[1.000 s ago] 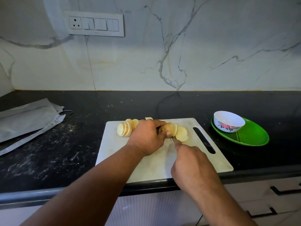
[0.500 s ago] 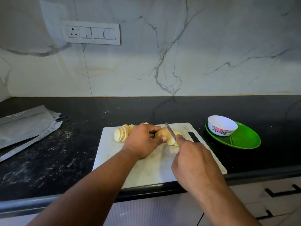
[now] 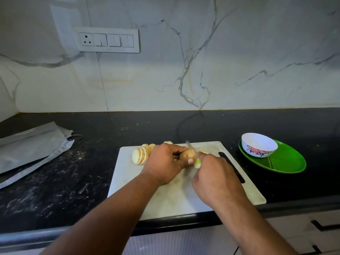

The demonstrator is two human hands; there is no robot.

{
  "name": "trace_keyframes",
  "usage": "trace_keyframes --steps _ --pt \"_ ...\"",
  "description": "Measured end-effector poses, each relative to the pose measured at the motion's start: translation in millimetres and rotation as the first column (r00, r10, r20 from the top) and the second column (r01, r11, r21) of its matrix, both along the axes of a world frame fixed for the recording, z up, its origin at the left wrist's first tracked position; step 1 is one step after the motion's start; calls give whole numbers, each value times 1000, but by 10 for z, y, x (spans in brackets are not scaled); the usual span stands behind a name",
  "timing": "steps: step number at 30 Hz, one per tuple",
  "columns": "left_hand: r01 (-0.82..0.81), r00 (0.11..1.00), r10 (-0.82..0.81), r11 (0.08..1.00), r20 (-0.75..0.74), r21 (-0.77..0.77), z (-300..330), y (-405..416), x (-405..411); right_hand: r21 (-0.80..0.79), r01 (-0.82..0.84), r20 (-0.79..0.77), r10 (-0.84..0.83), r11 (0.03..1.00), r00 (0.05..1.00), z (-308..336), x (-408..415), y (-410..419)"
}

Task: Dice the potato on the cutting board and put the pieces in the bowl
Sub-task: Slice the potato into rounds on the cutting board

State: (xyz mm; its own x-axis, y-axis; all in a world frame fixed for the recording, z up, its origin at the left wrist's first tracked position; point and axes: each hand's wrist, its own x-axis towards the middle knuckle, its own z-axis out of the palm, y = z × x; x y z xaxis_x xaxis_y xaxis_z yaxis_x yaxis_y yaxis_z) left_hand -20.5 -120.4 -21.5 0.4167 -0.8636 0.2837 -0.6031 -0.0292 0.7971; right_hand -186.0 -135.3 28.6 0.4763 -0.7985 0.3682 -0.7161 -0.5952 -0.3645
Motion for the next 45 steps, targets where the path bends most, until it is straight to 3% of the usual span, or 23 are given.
trace_keyframes --steps 17,24,45 --pt "-11 1000 12 999 -29 41 55 50 -28 118 -25 -149 42 993 988 -39 -429 403" --pt "-35 998 32 998 53 59 77 61 -18 -46 20 -103 -25 999 994 96 -376 362" --pt "-24 997 23 1000 71 12 41 20 -30 14 -23 2 23 1000 1000 35 -18 31"
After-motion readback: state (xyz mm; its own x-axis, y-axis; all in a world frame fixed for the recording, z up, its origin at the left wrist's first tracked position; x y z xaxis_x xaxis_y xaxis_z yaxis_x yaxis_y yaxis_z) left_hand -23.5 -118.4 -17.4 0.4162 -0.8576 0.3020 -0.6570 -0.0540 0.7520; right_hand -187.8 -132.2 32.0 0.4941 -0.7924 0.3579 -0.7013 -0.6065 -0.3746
